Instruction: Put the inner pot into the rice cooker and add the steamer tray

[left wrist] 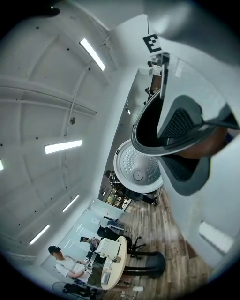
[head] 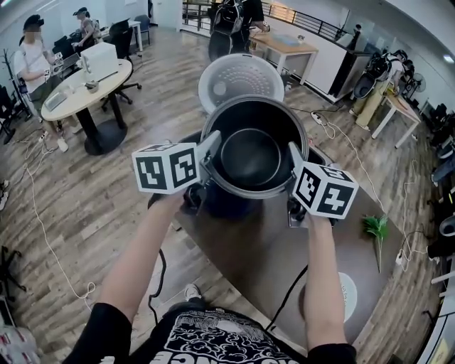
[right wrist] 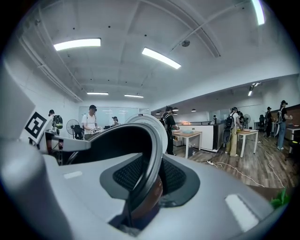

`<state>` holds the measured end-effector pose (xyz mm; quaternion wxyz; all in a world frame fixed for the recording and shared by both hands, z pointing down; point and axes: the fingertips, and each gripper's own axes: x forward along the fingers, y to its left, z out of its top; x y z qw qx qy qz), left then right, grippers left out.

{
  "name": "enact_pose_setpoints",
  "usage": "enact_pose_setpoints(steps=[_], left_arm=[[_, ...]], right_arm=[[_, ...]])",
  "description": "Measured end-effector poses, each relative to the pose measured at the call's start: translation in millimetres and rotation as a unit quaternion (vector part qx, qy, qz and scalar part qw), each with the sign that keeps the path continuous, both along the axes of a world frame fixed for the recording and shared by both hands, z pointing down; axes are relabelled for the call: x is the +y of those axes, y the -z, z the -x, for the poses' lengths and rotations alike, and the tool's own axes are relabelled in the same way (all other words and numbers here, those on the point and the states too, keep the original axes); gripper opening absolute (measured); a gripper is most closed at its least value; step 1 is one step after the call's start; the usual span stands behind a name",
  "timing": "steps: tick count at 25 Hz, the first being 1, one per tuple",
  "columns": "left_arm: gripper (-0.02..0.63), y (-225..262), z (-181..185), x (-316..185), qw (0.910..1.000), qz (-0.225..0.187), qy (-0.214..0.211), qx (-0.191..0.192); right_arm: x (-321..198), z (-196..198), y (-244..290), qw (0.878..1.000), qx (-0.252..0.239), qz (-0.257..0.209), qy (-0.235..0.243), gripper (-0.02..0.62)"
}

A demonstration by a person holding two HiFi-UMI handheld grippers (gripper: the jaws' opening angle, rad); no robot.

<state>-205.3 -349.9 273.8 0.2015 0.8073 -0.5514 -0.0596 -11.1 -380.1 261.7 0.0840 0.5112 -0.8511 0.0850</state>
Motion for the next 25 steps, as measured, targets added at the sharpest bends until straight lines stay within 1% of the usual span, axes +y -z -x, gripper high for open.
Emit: enact_pose_setpoints(steps=[7,11,14,17,21,25], left_arm=[[0.109,-13.3,37.8,-19.0,0.9999,0.01,-0.008,0.0],[0.109,-23.1,54.2,-32.0,0.9996,0.023,-0.017,0.002],[0.109,-34.4,60.4,-40.4,0.9989,0.035,-0.03,0.006],[0.109,-45.6,64.8,-49.4,0.9983,0.046,-0.037,0.0],[0.109,-55.0,58.9,-58.5,0.997,0.053,-0.057,0.001],[0.109,-62.3,56.1,-66.5,0.9963,0.057,-0.065,-0.003]], right_arm=[[-16.6,38.1,-14.7,1.0,0.001,0.013,-0.007,0.107],[-26.4,53.8,-24.8,0.999,0.005,0.027,-0.017,0.107],[-31.5,60.7,-36.0,0.999,0.008,0.039,-0.027,0.107],[-35.9,62.8,-47.1,0.998,0.008,0.053,-0.04,0.106],[-39.3,58.0,-57.3,0.996,0.006,0.063,-0.058,0.106],[-43.9,55.0,-69.9,0.995,0.001,0.077,-0.067,0.106]])
